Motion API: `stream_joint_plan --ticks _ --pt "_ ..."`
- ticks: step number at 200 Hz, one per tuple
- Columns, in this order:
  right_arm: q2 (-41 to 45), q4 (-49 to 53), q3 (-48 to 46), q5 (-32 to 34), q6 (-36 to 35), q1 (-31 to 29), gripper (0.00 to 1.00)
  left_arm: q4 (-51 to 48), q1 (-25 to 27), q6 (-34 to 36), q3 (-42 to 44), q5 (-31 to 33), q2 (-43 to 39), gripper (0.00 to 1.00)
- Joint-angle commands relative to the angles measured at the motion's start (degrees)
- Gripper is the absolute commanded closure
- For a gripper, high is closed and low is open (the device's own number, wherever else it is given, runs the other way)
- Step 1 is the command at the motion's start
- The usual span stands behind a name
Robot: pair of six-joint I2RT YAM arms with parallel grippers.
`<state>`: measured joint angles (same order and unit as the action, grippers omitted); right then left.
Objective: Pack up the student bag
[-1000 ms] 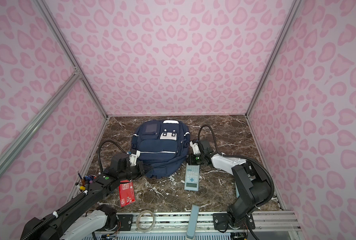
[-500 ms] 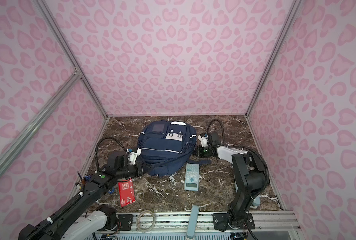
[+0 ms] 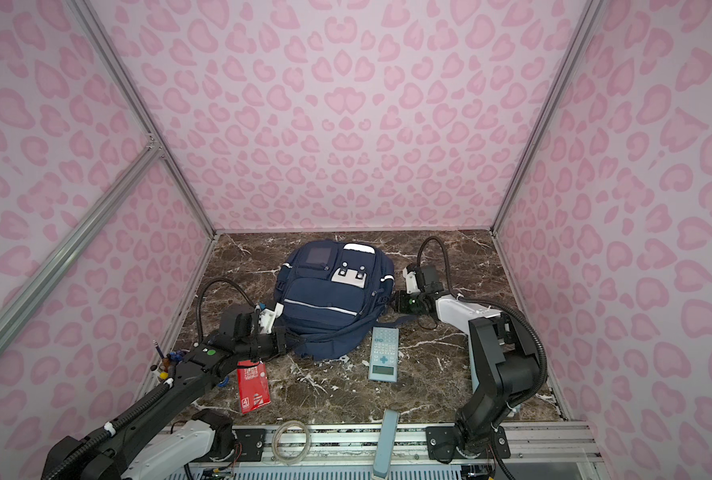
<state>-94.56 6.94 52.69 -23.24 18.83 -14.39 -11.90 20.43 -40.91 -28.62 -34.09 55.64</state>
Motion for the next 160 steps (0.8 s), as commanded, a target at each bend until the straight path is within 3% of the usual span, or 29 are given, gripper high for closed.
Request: stream_joint_plan --ticks 1,21,42,76,100,126,160 --pt "0.8 2.3 3.2 6.3 -1.3 -1.4 0.46 0.4 0.0 1.6 -0.8 2.2 0.4 0.97" --pt "-1.8 3.5 8.6 5.9 -1.9 -2.5 0.34 -0.3 0.0 2.4 -0.8 5.6 0.9 0.97" --pt "-7.8 5.3 16.0 5.6 -2.6 -3.9 0.32 -0.9 0.0 3.3 -0.4 9.4 2.1 0.97" --pt "-18.4 8.1 26.6 11.9 -2.7 -6.7 0.36 -1.0 0.0 4.4 -0.4 13.3 5.5 0.97" --pt "-27.4 17.8 35.8 18.6 -2.0 -6.8 0.44 -0.9 0.0 4.5 -0.4 19.4 8.3 0.97" --pt "-25.3 17.9 29.6 22.8 -0.1 -6.8 0.46 1.6 -0.1 3.1 -0.9 26.1 11.2 0.97" --pt "-19.3 18.1 21.6 23.3 0.4 -6.5 0.47 7.2 -0.7 1.9 -5.5 25.9 16.6 0.97"
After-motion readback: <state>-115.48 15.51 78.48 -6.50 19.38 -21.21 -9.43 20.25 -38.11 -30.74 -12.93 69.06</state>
